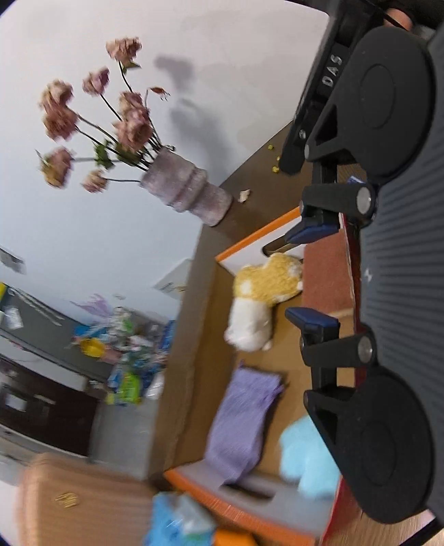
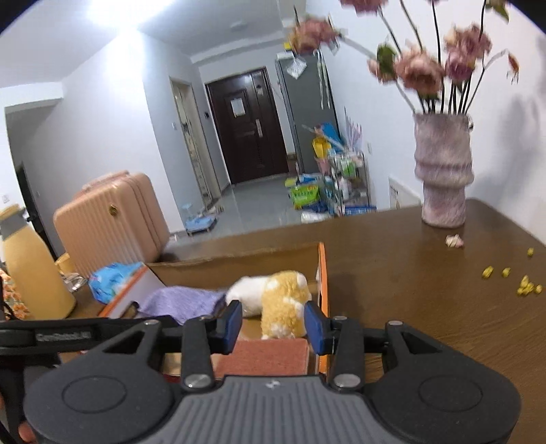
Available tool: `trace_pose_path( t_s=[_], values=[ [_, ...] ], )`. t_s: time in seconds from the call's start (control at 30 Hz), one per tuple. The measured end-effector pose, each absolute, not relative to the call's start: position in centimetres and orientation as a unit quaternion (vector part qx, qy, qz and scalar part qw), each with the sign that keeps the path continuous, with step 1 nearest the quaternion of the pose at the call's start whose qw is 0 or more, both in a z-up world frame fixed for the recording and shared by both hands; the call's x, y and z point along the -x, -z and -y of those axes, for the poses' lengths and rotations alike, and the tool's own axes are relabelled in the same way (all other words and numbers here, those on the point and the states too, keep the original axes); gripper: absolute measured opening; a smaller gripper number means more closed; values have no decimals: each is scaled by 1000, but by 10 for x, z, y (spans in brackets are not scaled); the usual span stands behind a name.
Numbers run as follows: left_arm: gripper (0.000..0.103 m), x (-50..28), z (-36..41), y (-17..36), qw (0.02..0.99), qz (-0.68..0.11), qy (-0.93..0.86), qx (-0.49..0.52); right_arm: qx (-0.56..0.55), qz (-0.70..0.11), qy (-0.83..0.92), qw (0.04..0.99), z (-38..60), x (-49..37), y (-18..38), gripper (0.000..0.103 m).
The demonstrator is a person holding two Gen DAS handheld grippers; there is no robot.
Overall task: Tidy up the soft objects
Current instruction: 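Carry the sponge with the right tool into the box and release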
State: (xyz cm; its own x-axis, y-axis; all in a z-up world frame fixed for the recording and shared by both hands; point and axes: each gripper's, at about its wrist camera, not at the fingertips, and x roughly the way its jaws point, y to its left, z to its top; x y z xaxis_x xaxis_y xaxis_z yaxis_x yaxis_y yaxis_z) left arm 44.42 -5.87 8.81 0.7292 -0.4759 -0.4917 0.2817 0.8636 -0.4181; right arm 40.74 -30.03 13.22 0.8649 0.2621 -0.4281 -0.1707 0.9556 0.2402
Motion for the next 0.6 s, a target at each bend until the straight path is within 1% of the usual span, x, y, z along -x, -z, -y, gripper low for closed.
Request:
trace_pose_path(
  t_s=[0.07, 0.13, 0.2, 0.23, 0.27, 0.3, 0.33, 0.37, 0.4, 0.43, 0.57, 0.6],
  values=[
    [45, -425, 50, -101, 925, -291, 198, 143, -90, -223, -116, 964, 300, -389, -142, 45],
    [51, -401, 42, -112, 936, -274, 187, 121, -82, -211, -120, 967, 299, -370, -150, 51],
    [66, -376, 33, -120, 947, -254, 172, 92, -73, -195, -125, 970, 300, -349, -155, 58],
    [70, -362, 30, -122, 953, -243, 163, 76, -66, -186, -130, 972, 299, -337, -156, 61],
    [76, -346, 25, -125, 959, -230, 152, 62, -59, -177, -133, 973, 297, -328, -156, 62],
    [80, -330, 21, -126, 964, -217, 146, 52, -51, -169, -135, 975, 296, -317, -156, 66],
    [81, -317, 18, -126, 967, -207, 141, 43, -43, -157, -139, 977, 294, -304, -154, 74],
    [84, -302, 15, -125, 970, -198, 134, 35, -37, -147, -142, 978, 292, -293, -151, 78],
    [87, -285, 11, -123, 973, -188, 128, 28, -32, -136, -143, 980, 290, -281, -147, 85],
    [88, -269, 8, -120, 976, -178, 121, 22, -25, -125, -142, 982, 287, -268, -142, 88],
    [96, -204, 1, -97, 985, -148, 91, 4, -4, -86, -140, 986, 275, -215, -118, 91],
    [97, -192, 1, -92, 985, -147, 88, 1, -3, -82, -142, 986, 272, -203, -112, 92]
  ],
)
